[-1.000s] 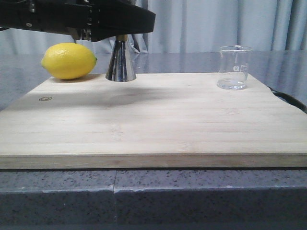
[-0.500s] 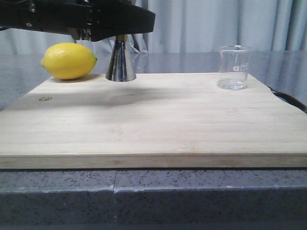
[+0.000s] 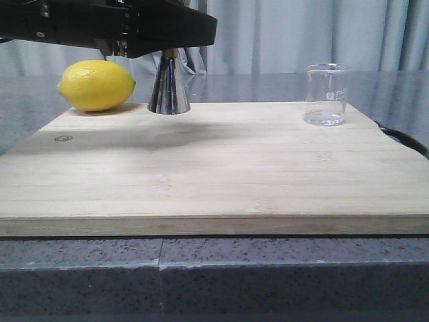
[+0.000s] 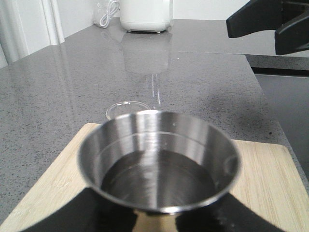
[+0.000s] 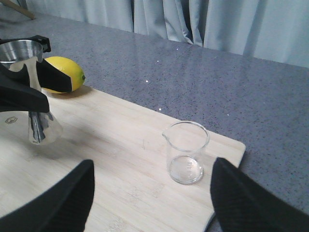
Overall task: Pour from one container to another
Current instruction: 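Withdraw the right gripper upward away from the beaker, then lower the filled jigger onto the board with the left gripper, then open the left gripper and withdraw it from the jigger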
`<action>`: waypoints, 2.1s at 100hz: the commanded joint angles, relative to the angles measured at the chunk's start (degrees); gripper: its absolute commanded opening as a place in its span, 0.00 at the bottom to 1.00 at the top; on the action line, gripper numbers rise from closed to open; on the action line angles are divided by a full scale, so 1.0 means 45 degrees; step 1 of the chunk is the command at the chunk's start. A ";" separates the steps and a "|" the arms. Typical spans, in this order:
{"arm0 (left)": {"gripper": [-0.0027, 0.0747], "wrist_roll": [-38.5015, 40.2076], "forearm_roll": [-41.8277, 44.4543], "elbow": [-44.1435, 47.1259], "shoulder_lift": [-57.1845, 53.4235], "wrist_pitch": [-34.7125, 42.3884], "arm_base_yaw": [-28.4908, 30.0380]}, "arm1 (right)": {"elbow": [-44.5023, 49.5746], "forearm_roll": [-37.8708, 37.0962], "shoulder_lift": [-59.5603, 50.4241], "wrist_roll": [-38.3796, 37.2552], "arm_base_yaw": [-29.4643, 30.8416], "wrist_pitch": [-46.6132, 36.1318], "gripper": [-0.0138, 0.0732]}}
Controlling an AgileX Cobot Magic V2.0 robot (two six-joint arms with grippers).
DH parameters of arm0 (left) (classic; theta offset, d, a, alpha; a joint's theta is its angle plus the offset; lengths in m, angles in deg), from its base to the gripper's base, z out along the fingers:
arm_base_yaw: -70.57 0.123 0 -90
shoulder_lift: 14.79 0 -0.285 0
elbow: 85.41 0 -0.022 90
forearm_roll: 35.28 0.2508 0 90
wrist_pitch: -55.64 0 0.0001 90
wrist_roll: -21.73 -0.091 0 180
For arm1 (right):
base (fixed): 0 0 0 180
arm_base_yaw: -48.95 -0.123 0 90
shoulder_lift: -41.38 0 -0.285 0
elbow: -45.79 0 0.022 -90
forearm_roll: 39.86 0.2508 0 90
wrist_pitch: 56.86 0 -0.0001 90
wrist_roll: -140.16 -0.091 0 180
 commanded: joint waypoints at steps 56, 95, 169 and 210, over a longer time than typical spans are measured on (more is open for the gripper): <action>0.37 -0.0290 -0.1101 -0.0452 -0.0021 -0.1011 -0.0096 | -0.0330 0.0097 -0.0105 -0.0022 0.0058 0.0514 0.69; 0.37 -0.0290 -0.1101 -0.0482 0.0616 -0.1065 -0.0096 | -0.0330 0.0097 -0.0105 -0.0022 0.0058 0.0531 0.69; 0.74 -0.0208 -0.1069 -0.0482 0.0748 -0.1432 -0.0096 | -0.0330 0.0097 -0.0105 -0.0022 0.0058 0.0583 0.69; 0.80 0.3967 0.4003 -0.0673 -0.1649 0.2387 -0.0096 | -0.0330 0.0120 -0.0105 -0.0022 0.0058 0.0529 0.69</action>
